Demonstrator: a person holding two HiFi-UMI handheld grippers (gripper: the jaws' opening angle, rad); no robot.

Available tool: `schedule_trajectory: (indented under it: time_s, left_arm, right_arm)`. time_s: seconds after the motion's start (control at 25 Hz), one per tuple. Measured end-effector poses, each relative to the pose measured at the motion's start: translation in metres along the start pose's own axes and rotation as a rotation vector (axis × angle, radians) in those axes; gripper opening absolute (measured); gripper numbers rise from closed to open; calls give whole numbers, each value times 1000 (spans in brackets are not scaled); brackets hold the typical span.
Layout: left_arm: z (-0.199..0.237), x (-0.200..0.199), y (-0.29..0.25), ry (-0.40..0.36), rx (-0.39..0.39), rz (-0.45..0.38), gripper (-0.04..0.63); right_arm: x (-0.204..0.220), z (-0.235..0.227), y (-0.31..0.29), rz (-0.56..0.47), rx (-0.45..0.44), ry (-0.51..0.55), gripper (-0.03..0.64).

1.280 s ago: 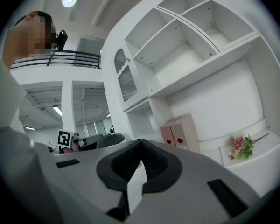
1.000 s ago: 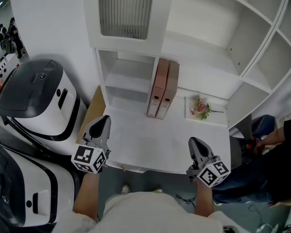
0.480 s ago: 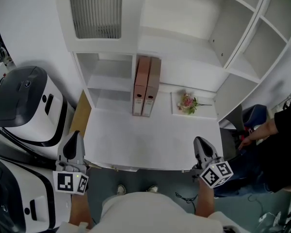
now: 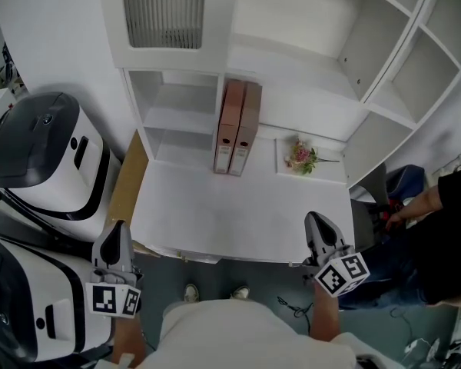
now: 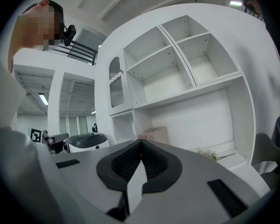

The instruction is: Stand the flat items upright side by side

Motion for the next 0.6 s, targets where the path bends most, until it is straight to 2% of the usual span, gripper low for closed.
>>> schedule_trajectory:
  time_s: [0.4,0.6]
  left_arm:
    - [20,-2,16,13,19,-23,15]
    - [24,1,13,28,70,-46,15]
  right_arm:
    - [18,36,-3,30,-22,-4,1]
    - [22,54,-2,15,-8,1,1]
Point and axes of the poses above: the fingertips, and each gripper's own axes: y backward along the fingers, z to its left, x out of its underside, the point moved 6 cm from there along y, backward along the fingers, and after that the axes turned 14 degrees about -y, right-handed, at the moved point
